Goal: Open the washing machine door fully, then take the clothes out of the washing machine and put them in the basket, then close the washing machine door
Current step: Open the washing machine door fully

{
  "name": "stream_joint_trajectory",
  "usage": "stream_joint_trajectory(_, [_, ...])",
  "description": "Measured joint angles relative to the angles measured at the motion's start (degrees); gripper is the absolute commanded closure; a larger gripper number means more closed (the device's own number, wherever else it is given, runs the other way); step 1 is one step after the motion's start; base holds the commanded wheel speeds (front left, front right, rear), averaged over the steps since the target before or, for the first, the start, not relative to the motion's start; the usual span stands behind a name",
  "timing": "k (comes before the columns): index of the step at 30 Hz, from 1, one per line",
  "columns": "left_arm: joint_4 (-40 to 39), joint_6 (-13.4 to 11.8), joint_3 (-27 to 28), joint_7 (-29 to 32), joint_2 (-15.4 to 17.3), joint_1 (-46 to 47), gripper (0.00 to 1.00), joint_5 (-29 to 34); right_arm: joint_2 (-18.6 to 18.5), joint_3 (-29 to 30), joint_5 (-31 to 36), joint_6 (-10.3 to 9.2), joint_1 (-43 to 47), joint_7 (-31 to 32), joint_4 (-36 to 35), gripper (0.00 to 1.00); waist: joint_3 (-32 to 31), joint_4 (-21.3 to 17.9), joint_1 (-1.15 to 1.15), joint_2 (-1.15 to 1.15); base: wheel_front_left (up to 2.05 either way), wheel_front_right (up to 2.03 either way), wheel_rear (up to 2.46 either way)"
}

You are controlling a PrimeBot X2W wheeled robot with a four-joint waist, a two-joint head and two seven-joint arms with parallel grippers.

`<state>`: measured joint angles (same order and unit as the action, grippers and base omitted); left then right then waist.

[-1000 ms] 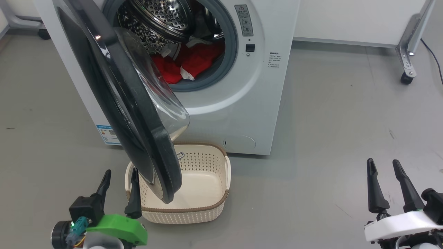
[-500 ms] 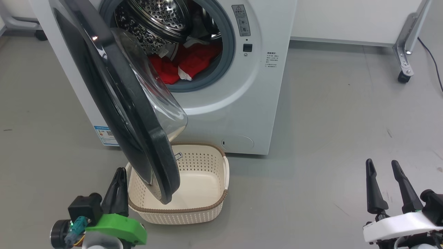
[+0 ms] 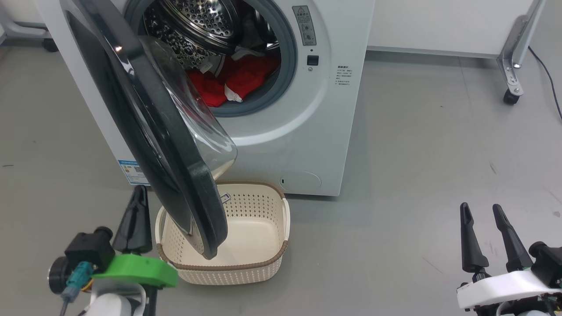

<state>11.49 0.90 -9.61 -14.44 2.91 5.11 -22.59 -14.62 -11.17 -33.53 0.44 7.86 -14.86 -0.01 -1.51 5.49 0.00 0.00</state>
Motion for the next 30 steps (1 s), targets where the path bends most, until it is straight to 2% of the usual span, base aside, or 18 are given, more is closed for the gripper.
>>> stream_joint_trajectory(5, [-4.66, 0.01, 2.78, -0.01, -0.02, 3.38, 1.00, 0.00, 0.38, 0.12, 0.48, 0.03, 0.00, 0.00, 0.11, 0.00, -0.07, -0.10, 0.00, 0.00, 0.00, 0.00, 0.00])
stream_joint_trajectory(12, [-9.85, 1.45, 4.16, -0.27, -0.12, 9.83, 1.00, -0.21, 1.21, 0.32, 0.92, 0.67, -0.01, 0.00, 0.47, 0.00, -0.29, -0.56, 0.00, 0.00, 0.00, 0.00, 0.00])
stream_joint_trajectory(21, [-10.76, 2.49, 1.48, -0.18, -0.05, 13.39, 1.00, 0.59, 2.09, -0.08, 1.51, 1.67, -0.15, 0.00, 0.65, 0.00, -0.65, -1.80, 0.00, 0.00, 0.00, 0.00, 0.00])
stream_joint_trajectory(30, [-10.48, 3.31, -3.45, 4.09, -0.16, 14.63, 1.00, 0.68, 2.37, -0.08, 1.92, 2.15, -0.15, 0.00, 1.36, 0.00, -1.14, -3.86, 0.00, 0.00, 0.00, 0.00, 0.00])
